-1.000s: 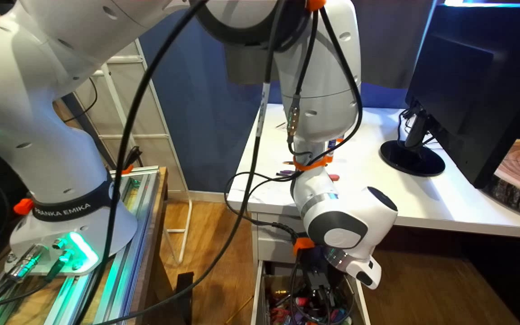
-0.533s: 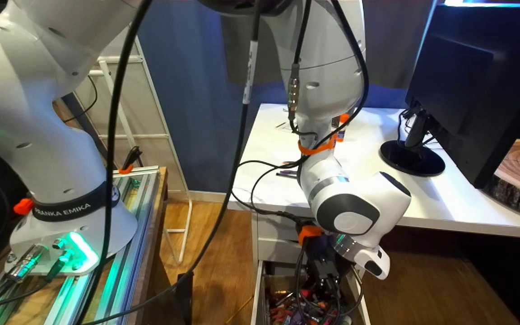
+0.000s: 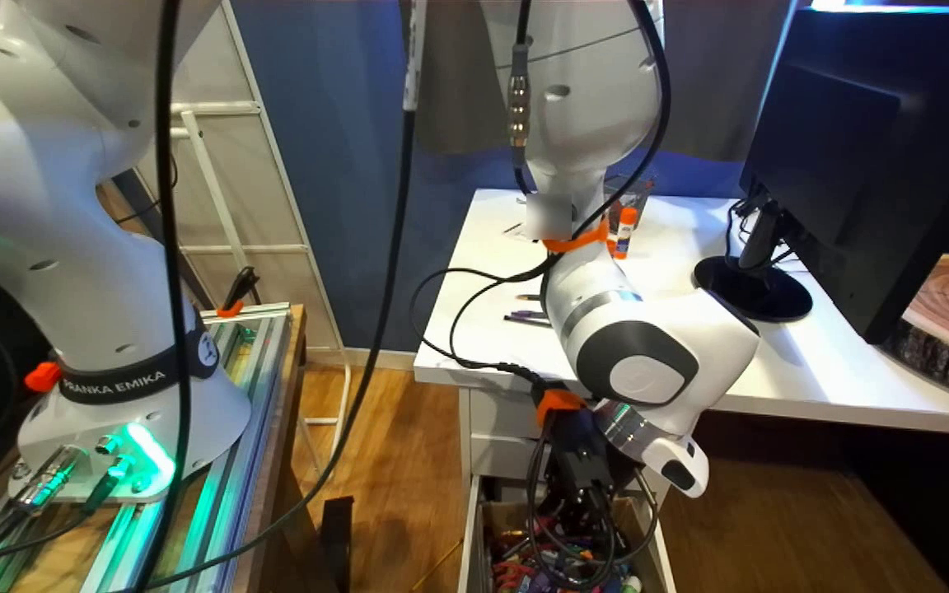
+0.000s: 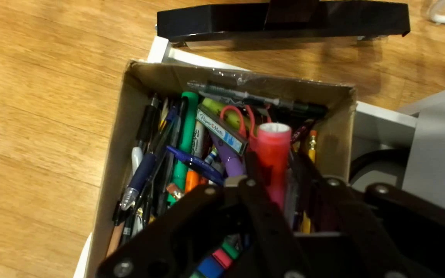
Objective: Take the marker out of the drawer
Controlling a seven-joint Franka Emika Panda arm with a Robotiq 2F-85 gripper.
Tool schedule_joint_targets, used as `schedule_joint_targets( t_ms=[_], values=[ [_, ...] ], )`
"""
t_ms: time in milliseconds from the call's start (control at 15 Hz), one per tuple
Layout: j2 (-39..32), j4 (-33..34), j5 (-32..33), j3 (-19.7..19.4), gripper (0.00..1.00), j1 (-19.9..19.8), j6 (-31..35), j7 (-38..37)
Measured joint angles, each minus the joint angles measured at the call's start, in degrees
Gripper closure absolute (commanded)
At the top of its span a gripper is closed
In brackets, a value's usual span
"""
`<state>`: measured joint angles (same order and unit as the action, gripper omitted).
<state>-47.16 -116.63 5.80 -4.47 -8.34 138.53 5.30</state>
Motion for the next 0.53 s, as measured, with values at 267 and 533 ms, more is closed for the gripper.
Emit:
schedule_joint_targets(
  t_ms=[267,533],
  values=[
    [5.81,-4.68,0.0,-0.93,0.93,-0.37,-0.24,0.27],
    [14.26,-10.48,-0.12,-1.01,0.93,-2.35,-0.19,2.26]
  ],
)
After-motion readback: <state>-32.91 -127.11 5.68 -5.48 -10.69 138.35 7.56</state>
